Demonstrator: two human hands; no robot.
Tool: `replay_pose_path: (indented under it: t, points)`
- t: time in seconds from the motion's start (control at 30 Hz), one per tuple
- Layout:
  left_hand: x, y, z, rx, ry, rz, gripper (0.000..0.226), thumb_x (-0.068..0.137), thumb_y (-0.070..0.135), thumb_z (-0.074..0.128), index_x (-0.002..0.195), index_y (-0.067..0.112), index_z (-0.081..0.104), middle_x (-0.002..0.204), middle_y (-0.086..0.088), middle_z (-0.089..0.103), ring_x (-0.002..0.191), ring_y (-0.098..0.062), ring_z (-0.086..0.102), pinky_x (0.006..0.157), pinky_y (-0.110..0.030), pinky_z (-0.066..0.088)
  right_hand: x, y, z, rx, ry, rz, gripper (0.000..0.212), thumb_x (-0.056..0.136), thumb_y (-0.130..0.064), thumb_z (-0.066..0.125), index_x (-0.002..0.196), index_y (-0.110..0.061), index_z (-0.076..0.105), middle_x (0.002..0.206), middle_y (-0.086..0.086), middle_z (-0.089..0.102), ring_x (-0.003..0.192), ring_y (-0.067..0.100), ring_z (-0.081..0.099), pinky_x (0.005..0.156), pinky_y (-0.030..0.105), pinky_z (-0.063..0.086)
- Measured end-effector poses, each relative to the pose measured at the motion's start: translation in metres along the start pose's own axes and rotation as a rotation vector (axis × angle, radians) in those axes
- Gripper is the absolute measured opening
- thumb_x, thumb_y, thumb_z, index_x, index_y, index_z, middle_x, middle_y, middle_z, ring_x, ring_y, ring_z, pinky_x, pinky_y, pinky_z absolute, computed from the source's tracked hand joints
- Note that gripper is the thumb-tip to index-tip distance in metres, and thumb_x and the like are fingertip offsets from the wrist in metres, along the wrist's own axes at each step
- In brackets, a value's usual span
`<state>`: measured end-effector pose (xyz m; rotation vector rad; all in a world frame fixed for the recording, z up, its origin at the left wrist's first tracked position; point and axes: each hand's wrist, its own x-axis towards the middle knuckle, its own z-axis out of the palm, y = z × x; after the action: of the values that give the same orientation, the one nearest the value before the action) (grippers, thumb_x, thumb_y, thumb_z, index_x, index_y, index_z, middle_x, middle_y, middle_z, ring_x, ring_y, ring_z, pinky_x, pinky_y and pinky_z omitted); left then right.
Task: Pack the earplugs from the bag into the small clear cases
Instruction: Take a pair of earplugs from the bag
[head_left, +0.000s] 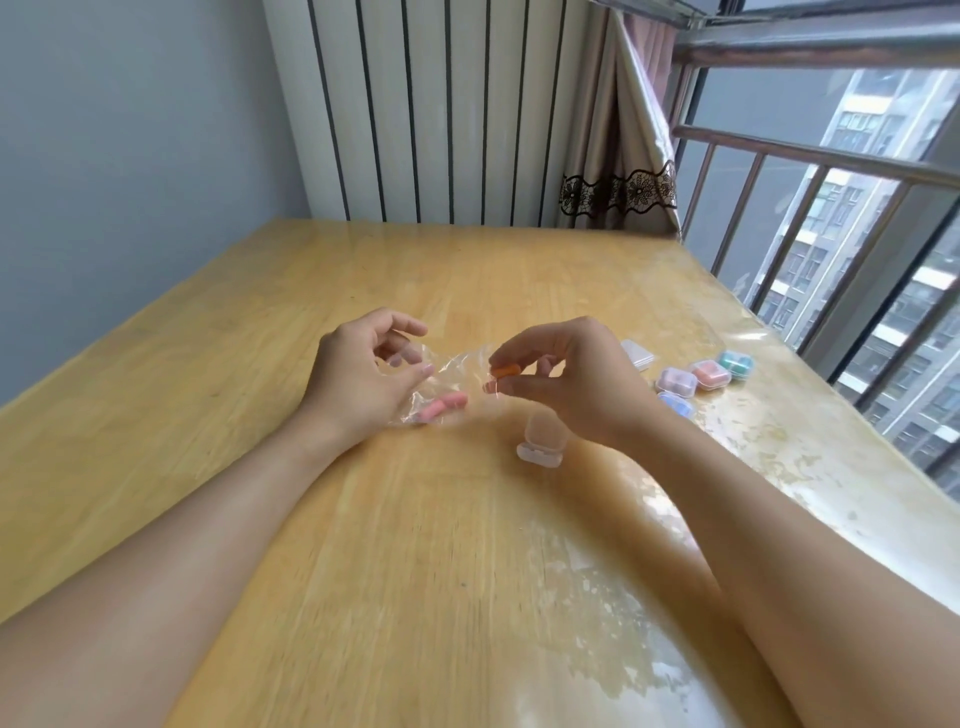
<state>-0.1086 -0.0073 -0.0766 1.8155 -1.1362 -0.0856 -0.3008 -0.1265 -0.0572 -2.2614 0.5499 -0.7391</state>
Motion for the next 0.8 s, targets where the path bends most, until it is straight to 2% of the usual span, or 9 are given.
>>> replay_pose_path:
  t: [0.07, 0.13, 0.23, 0.27, 0.33, 0.43, 0.57, 0.7, 0.8]
  points:
    - [0.002, -0.002, 0.000, -0.020, 0.050, -0.016, 0.037, 0.077, 0.016, 0.084, 0.109, 0.024, 0.067, 0.087, 0.008, 0.073, 0.086, -0.011, 0.064, 0.080, -0.027, 0.051, -0.003, 0.001, -0.016, 0.095, -0.006, 0.038, 0.018, 0.077, -0.012, 0.086, 0.094, -0.010, 0.079, 0.087, 0.005, 0.079, 0.071, 0.011, 0.064, 0.070, 0.022, 0.048]
    - [0.003, -0.001, 0.000, -0.038, 0.148, 0.007, 0.043, 0.077, 0.016, 0.082, 0.116, 0.024, 0.065, 0.100, 0.010, 0.071, 0.096, -0.012, 0.064, 0.080, -0.018, 0.046, -0.006, 0.003, -0.031, 0.242, -0.048, 0.121, 0.020, 0.078, -0.006, 0.083, 0.098, -0.006, 0.078, 0.090, 0.012, 0.079, 0.084, 0.028, 0.074, 0.076, 0.034, 0.052]
    - [-0.008, 0.019, -0.007, 0.020, 0.341, 0.298, 0.036, 0.075, 0.012, 0.076, 0.110, 0.016, 0.067, 0.102, 0.003, 0.066, 0.095, -0.016, 0.060, 0.081, -0.016, 0.044, -0.007, 0.004, -0.048, 0.263, -0.162, 0.188, 0.020, 0.082, 0.000, 0.078, 0.099, -0.010, 0.077, 0.093, 0.012, 0.080, 0.098, 0.037, 0.073, 0.076, 0.043, 0.046]
    - [-0.016, 0.030, -0.006, 0.043, 0.314, 0.432, 0.031, 0.075, 0.012, 0.077, 0.105, 0.013, 0.068, 0.096, 0.000, 0.066, 0.088, -0.016, 0.059, 0.078, -0.014, 0.042, -0.007, 0.003, -0.052, 0.251, -0.189, 0.189, 0.020, 0.083, 0.002, 0.077, 0.098, -0.011, 0.077, 0.092, 0.011, 0.080, 0.100, 0.037, 0.073, 0.077, 0.044, 0.049]
    - [-0.035, 0.048, 0.002, 0.046, 0.082, 0.636, 0.022, 0.075, 0.016, 0.083, 0.093, 0.011, 0.072, 0.084, 0.001, 0.067, 0.072, -0.013, 0.058, 0.068, -0.011, 0.041, -0.008, -0.001, -0.057, 0.188, -0.256, 0.174, 0.021, 0.083, 0.003, 0.077, 0.098, -0.012, 0.077, 0.088, 0.007, 0.080, 0.087, 0.026, 0.074, 0.072, 0.035, 0.054]
    - [-0.047, 0.054, 0.020, 0.004, -0.246, 0.626, 0.020, 0.072, 0.027, 0.090, 0.084, 0.015, 0.078, 0.072, 0.007, 0.069, 0.060, -0.011, 0.060, 0.058, -0.008, 0.039, -0.010, -0.009, -0.059, 0.067, -0.387, 0.171, 0.021, 0.083, 0.002, 0.078, 0.098, -0.011, 0.078, 0.069, -0.009, 0.075, 0.060, 0.001, 0.062, 0.055, 0.013, 0.046]
    - [-0.041, 0.043, 0.020, -0.069, -0.322, 0.581, 0.012, 0.074, 0.032, 0.086, 0.073, 0.022, 0.079, 0.069, 0.011, 0.071, 0.059, -0.010, 0.062, 0.049, -0.019, 0.046, -0.012, -0.014, -0.055, -0.051, -0.464, 0.188, 0.026, 0.082, 0.004, 0.078, 0.097, -0.016, 0.079, 0.078, -0.007, 0.079, 0.071, 0.006, 0.071, 0.065, 0.015, 0.052]
    - [-0.044, 0.040, 0.023, -0.047, -0.413, 0.562, 0.005, 0.074, 0.025, 0.085, 0.079, 0.023, 0.083, 0.073, 0.009, 0.074, 0.066, -0.012, 0.066, 0.051, -0.023, 0.052, -0.013, -0.017, -0.045, -0.121, -0.496, 0.200, 0.027, 0.081, 0.003, 0.079, 0.098, -0.019, 0.079, 0.086, -0.006, 0.080, 0.086, 0.010, 0.076, 0.082, 0.026, 0.059]
    - [-0.045, 0.044, 0.025, -0.061, -0.420, 0.552, 0.018, 0.074, 0.041, 0.081, 0.077, 0.024, 0.083, 0.074, 0.010, 0.074, 0.066, -0.011, 0.067, 0.053, -0.022, 0.053, -0.015, -0.022, -0.043, -0.174, -0.501, 0.189, 0.027, 0.079, 0.002, 0.080, 0.098, -0.018, 0.080, 0.087, -0.007, 0.080, 0.084, 0.003, 0.074, 0.087, 0.026, 0.060]
